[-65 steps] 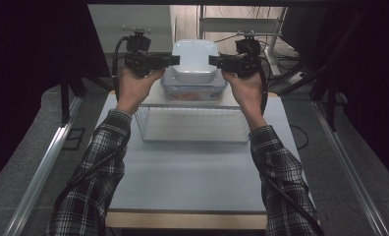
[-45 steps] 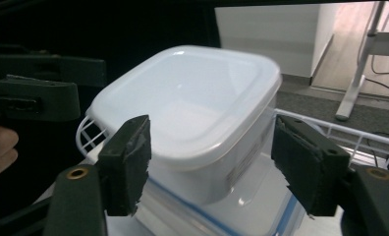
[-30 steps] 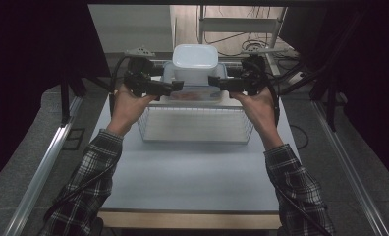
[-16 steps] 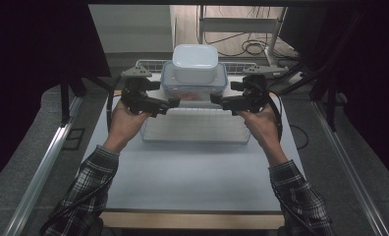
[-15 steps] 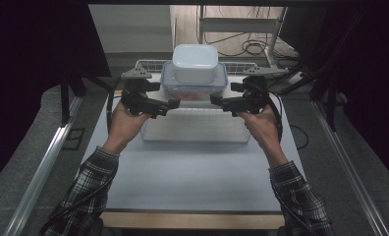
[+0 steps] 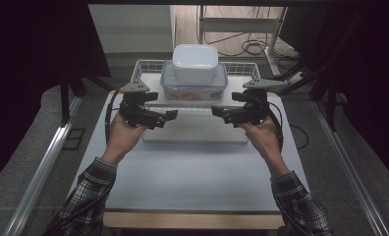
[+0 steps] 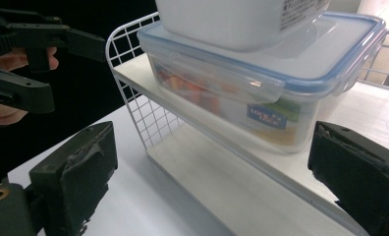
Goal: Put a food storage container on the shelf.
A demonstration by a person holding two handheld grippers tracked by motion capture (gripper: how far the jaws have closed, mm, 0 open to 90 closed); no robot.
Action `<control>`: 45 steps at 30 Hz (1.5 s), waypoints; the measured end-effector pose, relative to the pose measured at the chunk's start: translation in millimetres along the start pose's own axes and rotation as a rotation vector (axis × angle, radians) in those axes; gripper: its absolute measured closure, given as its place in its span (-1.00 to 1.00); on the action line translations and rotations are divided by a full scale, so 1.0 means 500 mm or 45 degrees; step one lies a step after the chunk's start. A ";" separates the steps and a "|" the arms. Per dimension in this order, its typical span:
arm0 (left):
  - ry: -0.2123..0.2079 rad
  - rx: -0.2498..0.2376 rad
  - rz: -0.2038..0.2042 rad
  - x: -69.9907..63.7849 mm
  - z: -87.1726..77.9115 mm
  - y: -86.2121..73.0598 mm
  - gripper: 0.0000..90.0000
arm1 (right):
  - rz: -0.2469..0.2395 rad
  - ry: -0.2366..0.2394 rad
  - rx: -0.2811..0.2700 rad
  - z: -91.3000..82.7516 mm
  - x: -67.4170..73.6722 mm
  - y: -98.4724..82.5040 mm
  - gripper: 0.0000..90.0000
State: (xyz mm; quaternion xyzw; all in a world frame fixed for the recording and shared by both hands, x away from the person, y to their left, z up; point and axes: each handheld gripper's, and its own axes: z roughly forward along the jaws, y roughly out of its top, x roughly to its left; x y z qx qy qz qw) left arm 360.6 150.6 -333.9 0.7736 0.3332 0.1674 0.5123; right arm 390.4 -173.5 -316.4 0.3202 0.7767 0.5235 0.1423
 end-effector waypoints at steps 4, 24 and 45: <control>-0.002 0.008 0.011 -0.006 0.001 -0.009 -0.93 | -0.006 0.008 0.005 0.000 0.003 -0.007 -0.90; -0.006 0.052 -0.003 -0.011 -0.001 -0.066 -0.94 | -0.040 0.005 0.046 -0.001 0.014 -0.049 -0.92; 0.009 0.087 -0.017 -0.014 -0.010 -0.118 -0.97 | -0.013 0.008 0.083 0.000 0.012 -0.099 -0.99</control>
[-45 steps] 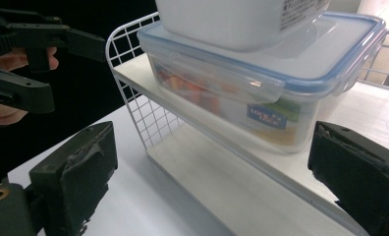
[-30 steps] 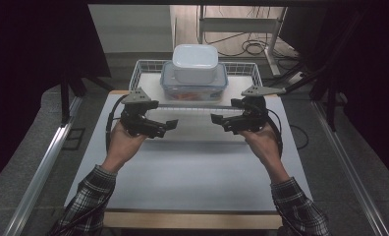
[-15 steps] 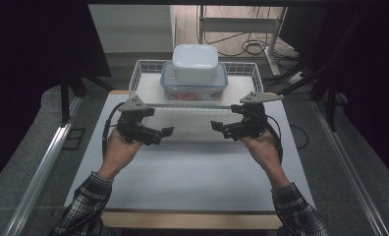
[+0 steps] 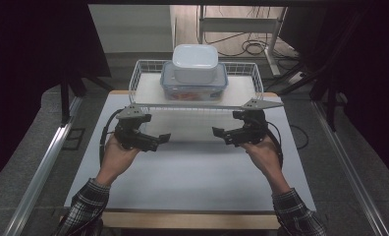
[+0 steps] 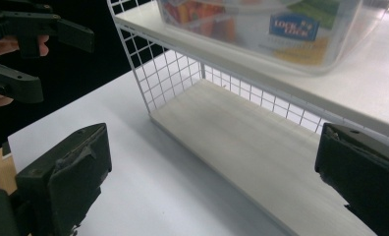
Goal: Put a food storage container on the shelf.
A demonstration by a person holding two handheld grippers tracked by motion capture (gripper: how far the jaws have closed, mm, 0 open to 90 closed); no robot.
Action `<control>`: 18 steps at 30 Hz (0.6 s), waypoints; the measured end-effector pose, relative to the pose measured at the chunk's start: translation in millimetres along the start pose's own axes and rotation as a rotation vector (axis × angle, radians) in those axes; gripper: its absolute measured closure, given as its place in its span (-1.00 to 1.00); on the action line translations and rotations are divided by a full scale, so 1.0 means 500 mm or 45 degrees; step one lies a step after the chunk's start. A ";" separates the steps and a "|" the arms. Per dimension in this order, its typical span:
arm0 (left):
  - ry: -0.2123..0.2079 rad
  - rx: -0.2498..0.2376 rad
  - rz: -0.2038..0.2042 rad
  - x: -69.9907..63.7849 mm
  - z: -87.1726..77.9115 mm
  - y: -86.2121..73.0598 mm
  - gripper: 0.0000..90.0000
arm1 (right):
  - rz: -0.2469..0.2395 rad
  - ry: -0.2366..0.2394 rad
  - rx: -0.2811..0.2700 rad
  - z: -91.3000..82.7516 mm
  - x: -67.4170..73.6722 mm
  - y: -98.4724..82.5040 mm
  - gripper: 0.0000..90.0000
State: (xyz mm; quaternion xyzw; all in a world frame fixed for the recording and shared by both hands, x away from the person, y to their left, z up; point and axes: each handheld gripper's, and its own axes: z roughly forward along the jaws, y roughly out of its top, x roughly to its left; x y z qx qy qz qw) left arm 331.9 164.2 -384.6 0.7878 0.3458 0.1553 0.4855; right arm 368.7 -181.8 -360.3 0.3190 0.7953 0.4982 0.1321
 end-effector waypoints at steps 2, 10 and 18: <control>0.001 0.004 0.002 -0.001 0.000 -0.004 -0.97 | -0.003 -0.004 -0.002 0.000 0.000 -0.004 -0.98; 0.005 0.015 -0.005 -0.001 0.004 -0.025 -0.97 | -0.004 -0.018 -0.010 -0.003 0.001 -0.021 -0.98; 0.001 0.015 -0.028 -0.002 0.006 -0.050 -0.97 | -0.001 -0.023 -0.008 -0.005 0.001 -0.041 -0.98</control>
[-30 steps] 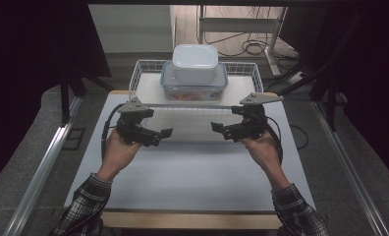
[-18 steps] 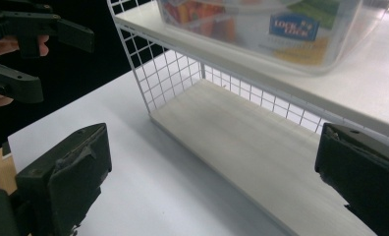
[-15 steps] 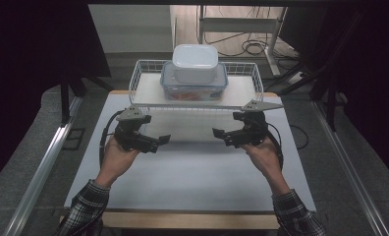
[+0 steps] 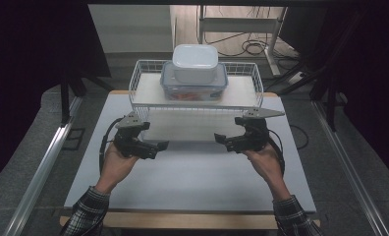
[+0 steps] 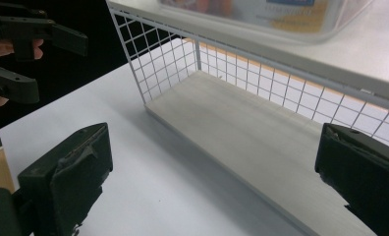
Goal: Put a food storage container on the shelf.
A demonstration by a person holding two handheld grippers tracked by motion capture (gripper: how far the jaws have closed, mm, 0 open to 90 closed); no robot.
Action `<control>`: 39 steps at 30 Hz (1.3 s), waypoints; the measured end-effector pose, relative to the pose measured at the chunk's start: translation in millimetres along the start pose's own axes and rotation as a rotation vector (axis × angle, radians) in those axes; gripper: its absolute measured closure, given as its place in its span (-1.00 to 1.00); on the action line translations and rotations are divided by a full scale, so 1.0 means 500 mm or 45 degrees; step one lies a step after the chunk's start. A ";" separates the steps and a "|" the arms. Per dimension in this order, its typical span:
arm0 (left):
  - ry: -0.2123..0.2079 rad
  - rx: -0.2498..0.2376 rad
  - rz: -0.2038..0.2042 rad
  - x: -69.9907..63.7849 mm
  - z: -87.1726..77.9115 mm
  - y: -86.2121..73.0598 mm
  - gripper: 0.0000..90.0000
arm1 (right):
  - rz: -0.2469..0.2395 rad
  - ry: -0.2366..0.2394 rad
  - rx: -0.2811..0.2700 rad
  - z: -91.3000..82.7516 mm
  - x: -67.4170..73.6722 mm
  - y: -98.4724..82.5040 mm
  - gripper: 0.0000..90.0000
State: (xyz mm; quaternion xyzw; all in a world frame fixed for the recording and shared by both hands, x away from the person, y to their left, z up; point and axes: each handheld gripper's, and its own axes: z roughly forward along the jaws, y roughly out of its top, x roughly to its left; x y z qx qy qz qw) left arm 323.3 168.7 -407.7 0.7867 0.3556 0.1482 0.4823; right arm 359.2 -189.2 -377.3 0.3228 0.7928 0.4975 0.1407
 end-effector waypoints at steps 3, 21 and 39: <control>-0.001 -0.008 -0.008 -0.001 -0.002 -0.009 -0.97 | -0.001 0.000 0.002 0.000 0.000 -0.008 -0.98; 0.008 0.005 -0.018 -0.010 -0.004 -0.054 -0.97 | 0.015 -0.005 0.025 -0.005 0.005 -0.052 -0.98; 0.011 0.039 -0.011 -0.029 0.010 -0.097 -0.96 | 0.031 -0.010 0.065 -0.016 0.004 -0.105 -0.98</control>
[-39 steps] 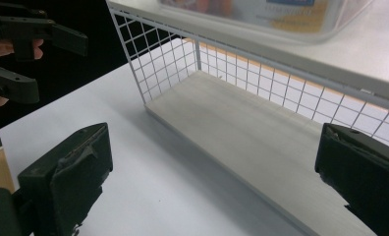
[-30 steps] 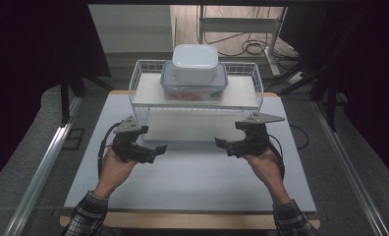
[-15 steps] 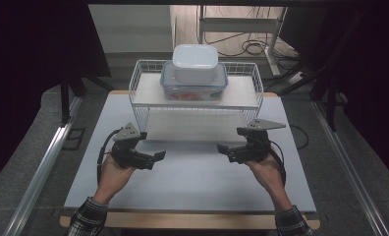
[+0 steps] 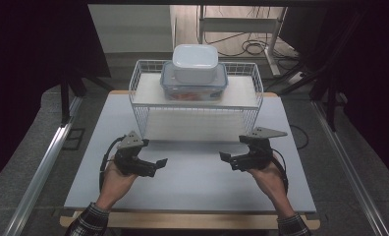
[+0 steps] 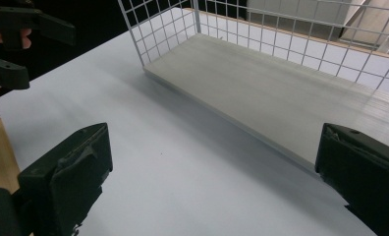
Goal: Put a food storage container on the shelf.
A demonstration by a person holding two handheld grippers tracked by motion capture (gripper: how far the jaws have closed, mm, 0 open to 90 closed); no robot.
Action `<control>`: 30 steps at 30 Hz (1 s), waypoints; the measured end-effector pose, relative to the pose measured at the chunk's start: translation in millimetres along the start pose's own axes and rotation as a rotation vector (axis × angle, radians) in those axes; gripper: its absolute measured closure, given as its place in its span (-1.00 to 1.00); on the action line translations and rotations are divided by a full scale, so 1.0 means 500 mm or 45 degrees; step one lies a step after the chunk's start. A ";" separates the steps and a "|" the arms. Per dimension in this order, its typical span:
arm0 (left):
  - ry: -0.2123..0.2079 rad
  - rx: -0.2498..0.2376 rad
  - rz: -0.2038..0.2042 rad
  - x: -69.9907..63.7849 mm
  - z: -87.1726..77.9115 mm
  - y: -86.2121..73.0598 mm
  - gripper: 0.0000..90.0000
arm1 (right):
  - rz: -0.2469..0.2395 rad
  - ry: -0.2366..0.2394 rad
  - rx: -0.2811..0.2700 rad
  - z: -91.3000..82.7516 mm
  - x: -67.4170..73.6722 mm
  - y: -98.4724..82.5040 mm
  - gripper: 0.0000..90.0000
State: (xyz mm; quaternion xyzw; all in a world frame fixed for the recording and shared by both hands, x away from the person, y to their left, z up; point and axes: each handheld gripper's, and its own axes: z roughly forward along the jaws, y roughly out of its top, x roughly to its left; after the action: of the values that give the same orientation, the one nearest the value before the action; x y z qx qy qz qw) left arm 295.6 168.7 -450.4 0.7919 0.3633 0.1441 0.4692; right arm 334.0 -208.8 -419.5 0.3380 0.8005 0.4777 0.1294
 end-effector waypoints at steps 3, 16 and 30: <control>0.010 0.000 0.006 -0.002 -0.001 -0.006 -0.96 | -0.002 -0.008 -0.002 0.000 0.001 -0.005 -0.98; 0.024 0.010 0.004 -0.009 0.000 -0.033 -0.96 | -0.006 -0.022 0.008 -0.011 0.007 -0.028 -0.98; 0.045 0.017 -0.007 -0.015 -0.002 -0.066 -0.96 | 0.016 -0.026 0.023 -0.028 0.006 -0.064 -0.99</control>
State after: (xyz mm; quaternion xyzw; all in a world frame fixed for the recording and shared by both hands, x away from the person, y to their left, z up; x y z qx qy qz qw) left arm 275.2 174.0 -477.1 0.7914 0.3747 0.1544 0.4577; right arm 311.2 -226.3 -439.3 0.3490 0.8013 0.4678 0.1315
